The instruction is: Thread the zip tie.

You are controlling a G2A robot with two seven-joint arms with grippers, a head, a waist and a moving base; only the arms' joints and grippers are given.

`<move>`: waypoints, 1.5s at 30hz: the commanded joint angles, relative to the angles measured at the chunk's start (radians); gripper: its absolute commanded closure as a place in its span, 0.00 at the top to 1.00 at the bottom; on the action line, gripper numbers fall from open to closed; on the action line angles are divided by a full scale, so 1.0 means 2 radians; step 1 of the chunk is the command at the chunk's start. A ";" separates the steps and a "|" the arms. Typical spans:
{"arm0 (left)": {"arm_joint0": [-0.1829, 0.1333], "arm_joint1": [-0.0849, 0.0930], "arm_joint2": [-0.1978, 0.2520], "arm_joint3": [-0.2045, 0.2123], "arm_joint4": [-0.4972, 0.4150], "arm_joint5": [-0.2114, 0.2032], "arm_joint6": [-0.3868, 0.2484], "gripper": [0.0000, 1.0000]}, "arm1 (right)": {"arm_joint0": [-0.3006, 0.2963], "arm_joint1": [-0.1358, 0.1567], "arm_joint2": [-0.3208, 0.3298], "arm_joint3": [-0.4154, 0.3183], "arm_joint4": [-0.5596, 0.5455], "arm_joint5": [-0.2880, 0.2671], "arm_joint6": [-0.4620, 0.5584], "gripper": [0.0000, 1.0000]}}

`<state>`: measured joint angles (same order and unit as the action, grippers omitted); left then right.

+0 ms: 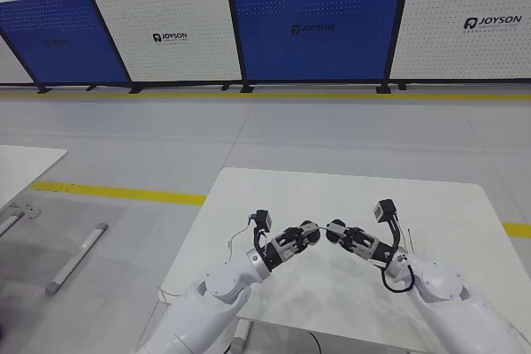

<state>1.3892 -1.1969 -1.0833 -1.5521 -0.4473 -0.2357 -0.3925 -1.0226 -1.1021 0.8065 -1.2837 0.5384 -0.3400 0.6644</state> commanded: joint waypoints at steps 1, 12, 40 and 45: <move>0.000 0.000 0.000 0.001 0.001 0.001 0.000 0.00 | 0.000 0.000 0.000 0.000 0.000 0.000 0.000 0.00; -0.001 0.000 0.000 0.001 0.008 0.000 0.003 0.00 | -0.012 -0.001 0.014 -0.015 -0.007 0.022 0.002 1.00; 0.012 0.005 -0.020 -0.006 0.035 0.018 0.011 0.00 | -0.104 0.028 0.149 -0.067 -0.002 0.031 -0.010 1.00; 0.016 0.007 -0.026 0.005 0.011 0.015 -0.016 0.00 | -0.104 0.028 0.149 -0.067 -0.002 0.031 -0.010 1.00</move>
<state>1.4189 -1.1853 -1.1255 -1.5530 -0.4147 -0.1958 -0.4117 -1.2310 -1.0458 1.1047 -1.4177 0.5338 -0.2786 0.6452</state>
